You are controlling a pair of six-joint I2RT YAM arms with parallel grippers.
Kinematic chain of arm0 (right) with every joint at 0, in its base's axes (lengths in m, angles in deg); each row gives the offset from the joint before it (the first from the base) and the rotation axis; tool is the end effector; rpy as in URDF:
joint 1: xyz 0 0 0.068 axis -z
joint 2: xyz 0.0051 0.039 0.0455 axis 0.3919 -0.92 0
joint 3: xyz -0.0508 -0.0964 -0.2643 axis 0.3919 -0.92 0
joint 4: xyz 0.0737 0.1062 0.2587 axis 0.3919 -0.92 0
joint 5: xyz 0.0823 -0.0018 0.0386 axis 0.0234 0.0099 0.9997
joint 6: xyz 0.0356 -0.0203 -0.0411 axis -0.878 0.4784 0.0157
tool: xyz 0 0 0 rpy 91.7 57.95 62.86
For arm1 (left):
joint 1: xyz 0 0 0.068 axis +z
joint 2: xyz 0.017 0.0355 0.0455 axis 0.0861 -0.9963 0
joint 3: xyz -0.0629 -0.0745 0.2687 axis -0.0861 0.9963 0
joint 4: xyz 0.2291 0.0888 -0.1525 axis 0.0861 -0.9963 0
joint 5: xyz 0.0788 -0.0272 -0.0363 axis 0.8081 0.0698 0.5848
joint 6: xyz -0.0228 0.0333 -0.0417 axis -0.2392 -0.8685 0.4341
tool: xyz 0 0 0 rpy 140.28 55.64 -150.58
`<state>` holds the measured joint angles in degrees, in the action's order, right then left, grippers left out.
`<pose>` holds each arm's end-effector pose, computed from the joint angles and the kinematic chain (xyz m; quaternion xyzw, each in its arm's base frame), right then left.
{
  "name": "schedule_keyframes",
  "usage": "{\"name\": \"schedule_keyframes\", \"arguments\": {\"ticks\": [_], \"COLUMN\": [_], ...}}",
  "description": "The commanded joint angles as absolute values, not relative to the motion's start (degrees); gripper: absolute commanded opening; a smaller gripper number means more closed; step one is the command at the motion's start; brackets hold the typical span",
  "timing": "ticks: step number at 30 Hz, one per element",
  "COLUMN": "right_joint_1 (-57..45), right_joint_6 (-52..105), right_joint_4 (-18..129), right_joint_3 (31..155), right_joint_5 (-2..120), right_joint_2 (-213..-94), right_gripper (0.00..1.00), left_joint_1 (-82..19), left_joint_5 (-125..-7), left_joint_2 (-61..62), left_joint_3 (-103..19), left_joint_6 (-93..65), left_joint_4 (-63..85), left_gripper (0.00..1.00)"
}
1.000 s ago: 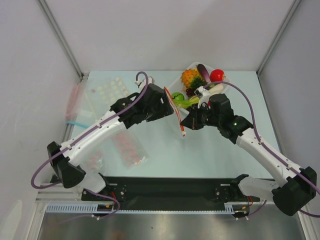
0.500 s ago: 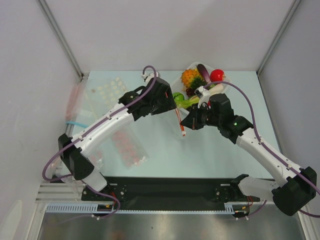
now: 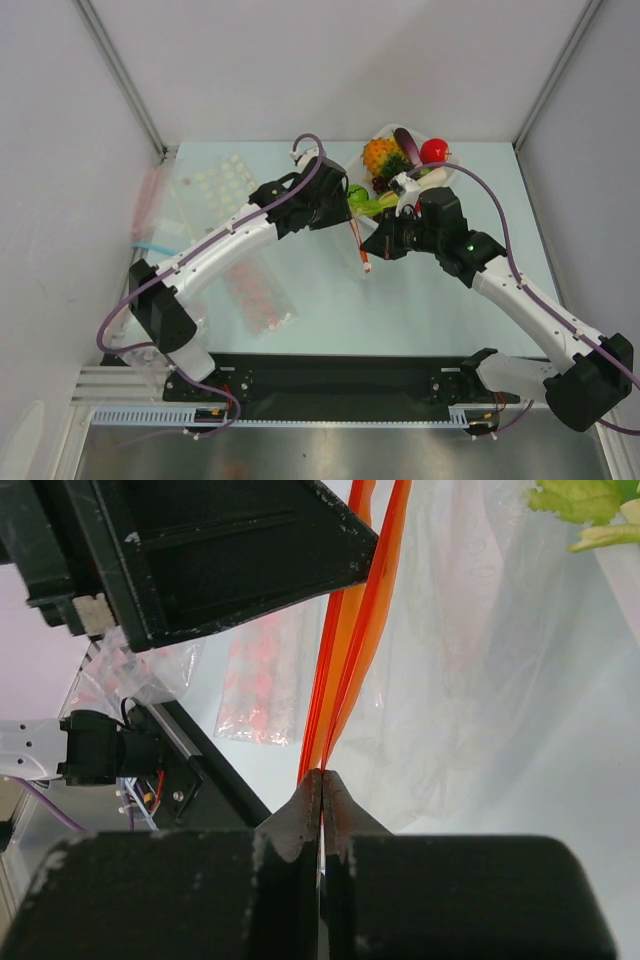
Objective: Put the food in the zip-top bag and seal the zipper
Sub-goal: Open the zipper of the food storage bag at the center of the board.
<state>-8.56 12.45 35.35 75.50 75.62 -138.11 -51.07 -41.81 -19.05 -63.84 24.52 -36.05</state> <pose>0.2335 0.1638 0.3347 -0.1853 0.8277 0.3804 0.3686 0.2835 -0.2785 0.3668 -0.0866 0.9140 -0.1953 0.3449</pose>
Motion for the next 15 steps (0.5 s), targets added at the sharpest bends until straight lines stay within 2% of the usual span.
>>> {"name": "schedule_keyframes", "arguments": {"ticks": [1,5,8,9,10,12,13,15], "right_joint_1": [-8.57,-8.57,-8.48,-8.56,-8.57,-8.57,-8.57,-8.57], "right_joint_6": [13.40,13.49,13.67,13.75,14.02,14.37,14.46,15.07], "right_joint_4": [37.39,37.30,37.21,37.12,36.95,36.51,36.59,36.33], "right_joint_3": [76.24,75.97,75.89,75.80,75.80,75.80,75.80,76.23], "right_joint_5": [76.61,76.44,76.44,76.18,76.09,75.30,74.95,73.98], "right_joint_2": [-137.39,-137.22,-137.13,-137.13,-137.30,-137.31,-137.31,-137.39], "right_gripper": [0.00,0.00,0.00,0.00,0.01,0.11,0.21,0.28], "left_joint_1": [-49.94,-49.41,-49.32,-49.32,-49.32,-49.67,-49.85,-50.55], "left_joint_5": [-41.29,-40.68,-40.68,-40.85,-41.03,-40.94,-40.77,-39.81], "left_joint_2": [-19.70,-20.57,-20.75,-20.75,-20.40,-19.88,-19.61,-19.26], "left_joint_3": [-64.57,-64.74,-64.74,-64.92,-65.01,-65.53,-65.71,-66.76], "left_joint_6": [22.96,21.55,20.85,20.67,20.32,19.27,18.74,17.42], "left_joint_4": [-34.61,-35.14,-35.75,-35.75,-35.67,-35.40,-35.23,-35.49], "left_gripper": [0.54,0.45,0.29,0.19,0.13,0.01,0.00,0.00]}}
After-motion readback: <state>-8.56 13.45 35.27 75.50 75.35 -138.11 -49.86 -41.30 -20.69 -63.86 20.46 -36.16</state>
